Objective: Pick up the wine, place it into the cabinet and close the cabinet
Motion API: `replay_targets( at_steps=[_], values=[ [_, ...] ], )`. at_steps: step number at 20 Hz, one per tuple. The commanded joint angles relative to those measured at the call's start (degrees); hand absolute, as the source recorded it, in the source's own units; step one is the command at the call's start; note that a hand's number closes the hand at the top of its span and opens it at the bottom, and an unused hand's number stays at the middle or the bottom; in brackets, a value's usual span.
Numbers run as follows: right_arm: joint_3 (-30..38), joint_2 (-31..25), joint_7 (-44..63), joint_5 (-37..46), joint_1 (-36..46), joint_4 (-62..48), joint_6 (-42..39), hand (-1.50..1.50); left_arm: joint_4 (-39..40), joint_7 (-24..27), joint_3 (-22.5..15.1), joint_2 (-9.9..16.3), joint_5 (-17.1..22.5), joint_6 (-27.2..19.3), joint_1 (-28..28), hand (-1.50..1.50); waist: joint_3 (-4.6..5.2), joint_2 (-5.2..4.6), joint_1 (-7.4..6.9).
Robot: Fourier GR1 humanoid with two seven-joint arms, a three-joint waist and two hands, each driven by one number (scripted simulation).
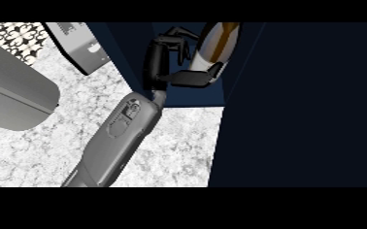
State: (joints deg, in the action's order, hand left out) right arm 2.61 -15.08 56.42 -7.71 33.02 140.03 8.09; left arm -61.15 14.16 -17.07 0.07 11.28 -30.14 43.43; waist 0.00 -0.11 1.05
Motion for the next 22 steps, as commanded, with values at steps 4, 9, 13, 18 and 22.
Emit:
replay_targets(
  at_steps=[4,9,13,18,22],
  values=[
    [-0.9,1.0,2.6,-2.9,-3.2,8.0,0.5,-1.5,8.0,6.4,0.3,-0.1,2.8,1.0,0.6,1.5,0.02,0.05,0.17],
    [3.6,-1.3,4.3,-7.6,-1.5,5.7,-1.3,-1.5,13.2,9.8,-0.6,-0.1,7.4,-0.2,1.9,1.5,0.01,0.0,0.49],
    [2.1,0.6,-0.3,-5.3,-2.2,2.8,-1.5,-1.5,14.4,11.3,-2.0,-0.1,7.9,0.7,-0.4,1.5,0.01,0.06,-0.27],
    [-0.6,1.6,0.5,-3.5,-0.7,2.8,-0.6,-1.5,23.9,15.9,-6.3,-0.1,10.1,-1.3,2.6,1.5,0.04,-0.14,0.53],
    [4.0,-0.5,1.6,-8.2,-2.6,5.9,-2.9,-1.5,28.9,20.1,-5.6,-0.1,11.0,-2.5,3.5,1.5,0.01,-0.16,1.05]
  ],
)
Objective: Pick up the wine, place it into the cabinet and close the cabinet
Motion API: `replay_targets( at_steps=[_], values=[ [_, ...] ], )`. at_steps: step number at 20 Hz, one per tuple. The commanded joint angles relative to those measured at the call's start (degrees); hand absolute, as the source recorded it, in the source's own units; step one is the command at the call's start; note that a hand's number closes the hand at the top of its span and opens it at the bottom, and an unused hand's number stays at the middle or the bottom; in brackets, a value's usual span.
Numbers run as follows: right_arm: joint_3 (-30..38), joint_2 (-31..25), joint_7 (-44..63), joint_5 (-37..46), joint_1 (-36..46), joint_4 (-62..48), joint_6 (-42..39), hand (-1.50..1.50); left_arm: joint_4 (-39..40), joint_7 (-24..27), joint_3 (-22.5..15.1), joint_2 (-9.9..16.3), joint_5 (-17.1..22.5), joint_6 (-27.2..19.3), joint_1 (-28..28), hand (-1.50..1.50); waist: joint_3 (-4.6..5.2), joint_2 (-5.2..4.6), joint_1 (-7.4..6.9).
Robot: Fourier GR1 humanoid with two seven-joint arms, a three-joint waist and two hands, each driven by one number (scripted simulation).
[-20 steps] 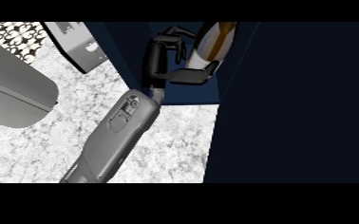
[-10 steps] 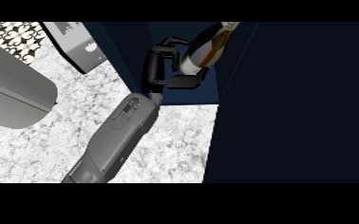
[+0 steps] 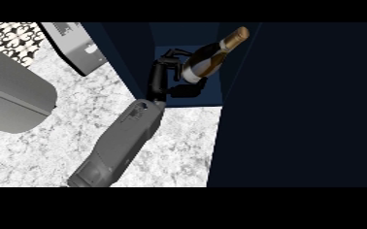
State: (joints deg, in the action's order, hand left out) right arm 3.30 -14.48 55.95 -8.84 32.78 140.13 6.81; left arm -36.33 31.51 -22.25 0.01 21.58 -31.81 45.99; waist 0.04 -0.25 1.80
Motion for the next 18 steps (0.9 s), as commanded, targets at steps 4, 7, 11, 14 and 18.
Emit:
replay_targets(
  at_steps=[4,7,11,14,18],
  values=[
    [-2.0,1.6,2.0,-1.6,-3.0,5.9,0.7,-1.5,6.0,5.5,1.9,0.0,3.6,0.6,1.8,1.5,0.01,-0.02,0.11],
    [4.3,-0.5,-1.6,-7.3,-0.8,0.4,-2.4,-1.5,9.1,8.5,4.3,0.0,5.3,2.7,3.4,1.5,-0.03,-0.16,-0.06],
    [-1.4,1.8,-0.8,-3.0,-1.8,2.3,-0.9,-1.5,13.7,7.9,7.4,0.0,8.6,4.0,9.0,1.5,0.0,-0.37,0.84],
    [-1.5,1.4,0.9,-2.7,-0.5,2.1,-0.2,-1.5,15.2,10.7,7.9,0.0,10.8,6.0,7.3,1.5,0.01,-0.23,0.6],
    [3.2,-0.6,3.6,-7.3,2.8,2.4,-0.2,-1.5,21.3,11.7,11.5,0.3,9.5,8.2,10.2,1.5,0.01,-0.36,0.8]
  ],
)
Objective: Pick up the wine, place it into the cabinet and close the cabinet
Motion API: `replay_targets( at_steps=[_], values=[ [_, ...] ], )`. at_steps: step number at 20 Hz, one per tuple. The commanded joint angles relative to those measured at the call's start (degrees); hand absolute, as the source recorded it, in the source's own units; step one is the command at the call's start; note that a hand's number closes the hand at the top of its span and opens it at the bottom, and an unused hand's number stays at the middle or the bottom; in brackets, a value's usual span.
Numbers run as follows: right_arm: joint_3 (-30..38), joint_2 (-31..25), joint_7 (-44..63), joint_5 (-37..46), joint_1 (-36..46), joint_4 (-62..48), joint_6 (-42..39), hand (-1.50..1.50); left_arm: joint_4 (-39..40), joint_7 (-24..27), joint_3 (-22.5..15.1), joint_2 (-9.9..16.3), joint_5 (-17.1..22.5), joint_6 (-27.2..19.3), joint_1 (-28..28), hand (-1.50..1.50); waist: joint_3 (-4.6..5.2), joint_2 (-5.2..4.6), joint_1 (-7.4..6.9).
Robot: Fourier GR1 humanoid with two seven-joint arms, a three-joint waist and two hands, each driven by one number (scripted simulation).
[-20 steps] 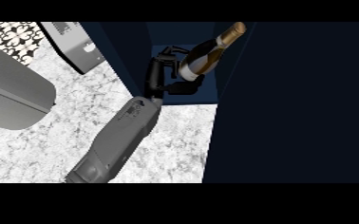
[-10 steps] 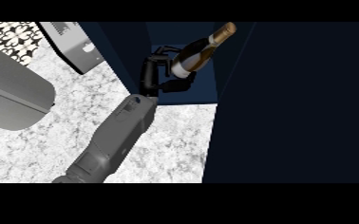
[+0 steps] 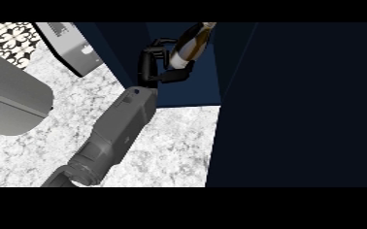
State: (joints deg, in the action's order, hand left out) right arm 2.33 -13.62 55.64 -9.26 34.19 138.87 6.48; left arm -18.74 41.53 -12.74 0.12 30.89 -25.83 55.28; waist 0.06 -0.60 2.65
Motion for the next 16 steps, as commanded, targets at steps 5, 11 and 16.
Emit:
replay_targets(
  at_steps=[5,11,16],
  values=[
    [0.2,0.9,1.9,-3.2,-1.5,5.6,0.7,-1.5,7.3,0.5,3.8,-0.1,0.8,0.7,6.3,1.5,-0.01,-0.22,0.75],
    [-0.9,1.1,1.0,-2.6,0.1,2.5,0.1,-1.5,11.2,2.2,2.5,0.2,-2.0,-5.9,7.3,1.5,0.0,-0.45,1.0],
    [-2.5,1.7,-1.2,-1.7,-3.8,3.7,-1.4,-1.5,13.2,-0.2,2.0,1.8,-3.3,-7.0,8.3,1.5,-0.03,-0.66,1.39]
  ],
)
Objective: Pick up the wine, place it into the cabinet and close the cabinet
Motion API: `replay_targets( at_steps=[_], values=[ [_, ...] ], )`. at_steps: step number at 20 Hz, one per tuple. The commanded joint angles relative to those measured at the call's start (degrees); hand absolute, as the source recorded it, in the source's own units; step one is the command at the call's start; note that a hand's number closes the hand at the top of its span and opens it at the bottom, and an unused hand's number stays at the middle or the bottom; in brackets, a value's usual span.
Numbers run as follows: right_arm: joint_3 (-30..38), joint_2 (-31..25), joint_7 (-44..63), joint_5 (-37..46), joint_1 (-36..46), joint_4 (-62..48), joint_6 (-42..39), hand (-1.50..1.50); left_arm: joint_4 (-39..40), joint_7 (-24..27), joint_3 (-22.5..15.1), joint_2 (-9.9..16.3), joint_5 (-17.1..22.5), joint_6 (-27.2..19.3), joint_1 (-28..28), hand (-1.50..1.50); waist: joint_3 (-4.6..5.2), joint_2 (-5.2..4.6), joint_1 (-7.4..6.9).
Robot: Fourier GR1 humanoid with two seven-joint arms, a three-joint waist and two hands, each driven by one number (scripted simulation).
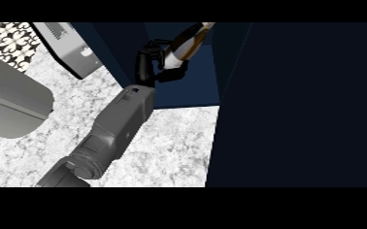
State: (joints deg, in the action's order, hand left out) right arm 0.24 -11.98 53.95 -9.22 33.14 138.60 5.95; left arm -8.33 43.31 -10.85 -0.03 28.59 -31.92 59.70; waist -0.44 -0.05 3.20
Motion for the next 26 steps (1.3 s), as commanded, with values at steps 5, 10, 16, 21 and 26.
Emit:
replay_targets(
  at_steps=[5,10,16,21,26],
  values=[
    [-0.7,0.5,2.0,-1.7,1.6,3.8,0.8,-1.5,4.3,-3.2,0.5,3.1,-1.1,0.2,4.3,1.5,0.57,-1.66,2.11],
    [-1.4,1.3,0.3,-1.7,0.6,1.9,-0.1,-1.5,6.2,-5.7,0.7,1.4,-1.4,-4.7,6.9,1.5,0.52,-1.96,2.64],
    [-0.6,0.9,0.1,-2.1,1.8,1.5,-0.5,-1.5,2.9,-2.9,6.3,0.6,4.0,5.3,2.3,1.5,0.63,-2.15,2.49],
    [-2.1,2.4,-0.9,-1.7,1.2,2.2,0.0,-1.5,2.9,-2.9,8.2,0.1,6.2,9.6,-0.3,1.5,0.62,-2.18,3.51],
    [0.2,1.2,-0.5,-4.2,2.5,0.4,-1.0,-1.5,3.2,-2.5,8.4,0.0,7.4,12.2,-2.4,1.5,0.59,-2.05,4.3]
  ],
)
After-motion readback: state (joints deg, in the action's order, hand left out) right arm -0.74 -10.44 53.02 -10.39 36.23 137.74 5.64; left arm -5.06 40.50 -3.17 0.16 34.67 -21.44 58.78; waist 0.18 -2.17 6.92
